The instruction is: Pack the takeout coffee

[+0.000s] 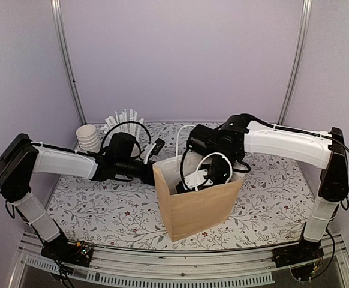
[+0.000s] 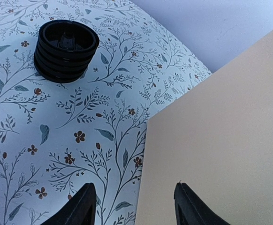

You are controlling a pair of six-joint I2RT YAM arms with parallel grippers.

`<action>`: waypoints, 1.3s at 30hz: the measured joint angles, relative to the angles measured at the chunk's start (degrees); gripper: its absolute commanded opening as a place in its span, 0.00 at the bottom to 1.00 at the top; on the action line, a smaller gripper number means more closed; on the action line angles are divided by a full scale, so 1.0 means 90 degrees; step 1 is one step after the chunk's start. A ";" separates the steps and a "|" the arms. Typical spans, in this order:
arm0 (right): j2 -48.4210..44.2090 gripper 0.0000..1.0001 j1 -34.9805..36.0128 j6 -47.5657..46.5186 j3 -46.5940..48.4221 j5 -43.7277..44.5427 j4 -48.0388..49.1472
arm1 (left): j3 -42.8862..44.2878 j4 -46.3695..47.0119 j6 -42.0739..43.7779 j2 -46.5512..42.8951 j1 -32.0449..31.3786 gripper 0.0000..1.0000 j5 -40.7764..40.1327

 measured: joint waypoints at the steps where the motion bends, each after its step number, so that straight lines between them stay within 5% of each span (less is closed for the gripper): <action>1: 0.0036 0.68 0.0000 0.0002 0.0107 -0.0005 -0.0102 | 0.0000 -0.0005 0.0000 0.0000 0.0000 0.59 -0.0002; 6: 0.0260 0.91 0.0000 0.0085 0.1003 -0.0073 -0.0551 | 0.0000 -0.0007 -0.0024 -0.0002 0.0002 0.59 -0.0017; 11: 0.0274 0.99 0.0000 0.0163 0.1659 -0.0226 -0.0627 | 0.0000 -0.0002 -0.0073 -0.0005 0.0002 0.59 -0.0027; 25: 0.0175 0.99 0.0000 0.0277 0.1780 -0.0406 -0.0714 | 0.0296 -0.1110 0.0158 -0.1260 0.0007 0.62 -0.0712; 39: -0.0384 0.99 0.0000 0.0214 0.2567 -0.0219 -0.0478 | 0.1717 -0.2176 0.0335 -0.2382 -0.0168 0.64 -0.1205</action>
